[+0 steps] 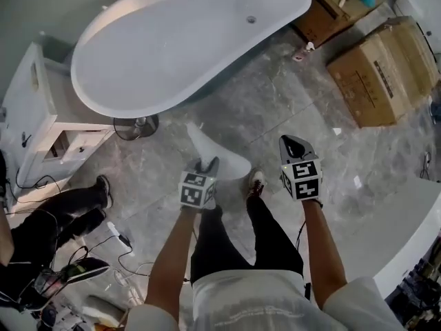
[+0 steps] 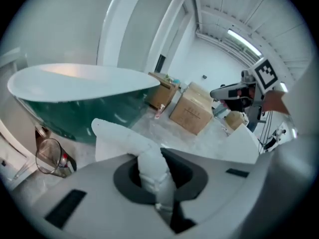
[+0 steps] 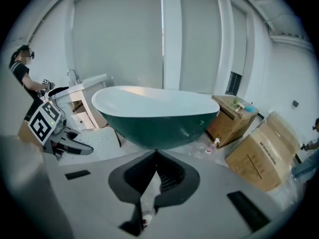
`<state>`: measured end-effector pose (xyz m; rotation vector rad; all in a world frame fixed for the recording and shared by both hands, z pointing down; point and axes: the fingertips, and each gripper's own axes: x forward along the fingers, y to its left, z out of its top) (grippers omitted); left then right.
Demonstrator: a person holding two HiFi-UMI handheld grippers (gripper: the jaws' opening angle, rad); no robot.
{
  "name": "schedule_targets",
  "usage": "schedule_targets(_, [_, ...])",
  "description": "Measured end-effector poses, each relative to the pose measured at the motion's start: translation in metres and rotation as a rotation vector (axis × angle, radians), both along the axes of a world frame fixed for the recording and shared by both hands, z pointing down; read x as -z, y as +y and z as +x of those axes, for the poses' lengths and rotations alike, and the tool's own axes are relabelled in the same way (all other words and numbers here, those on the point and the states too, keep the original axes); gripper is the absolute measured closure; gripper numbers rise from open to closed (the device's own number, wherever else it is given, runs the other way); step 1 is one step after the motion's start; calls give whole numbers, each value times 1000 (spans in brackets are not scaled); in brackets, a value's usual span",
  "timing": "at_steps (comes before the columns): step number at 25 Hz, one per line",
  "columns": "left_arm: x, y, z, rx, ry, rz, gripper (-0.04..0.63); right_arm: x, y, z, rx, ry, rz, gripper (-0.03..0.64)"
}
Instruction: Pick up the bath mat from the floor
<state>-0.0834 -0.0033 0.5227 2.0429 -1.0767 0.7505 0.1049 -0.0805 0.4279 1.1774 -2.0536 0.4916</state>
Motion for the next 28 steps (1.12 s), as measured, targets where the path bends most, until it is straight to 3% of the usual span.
schedule_targets(8, [175,-14,-28,100,26,259,561,148,-20,-25,61,-76,165,603])
schedule_targets(12, [251,-21,-45,117,4,383,561,215,-30,-39,143,-62,277,603])
schedule_targets(18, [362,-51,-61,104,-13,578,561,313,-51,-50,218,-62,446,603])
schedule_targets(28, [527,-77,-90,54,-77,899,561,439,-60,-93,270,-175,643,603])
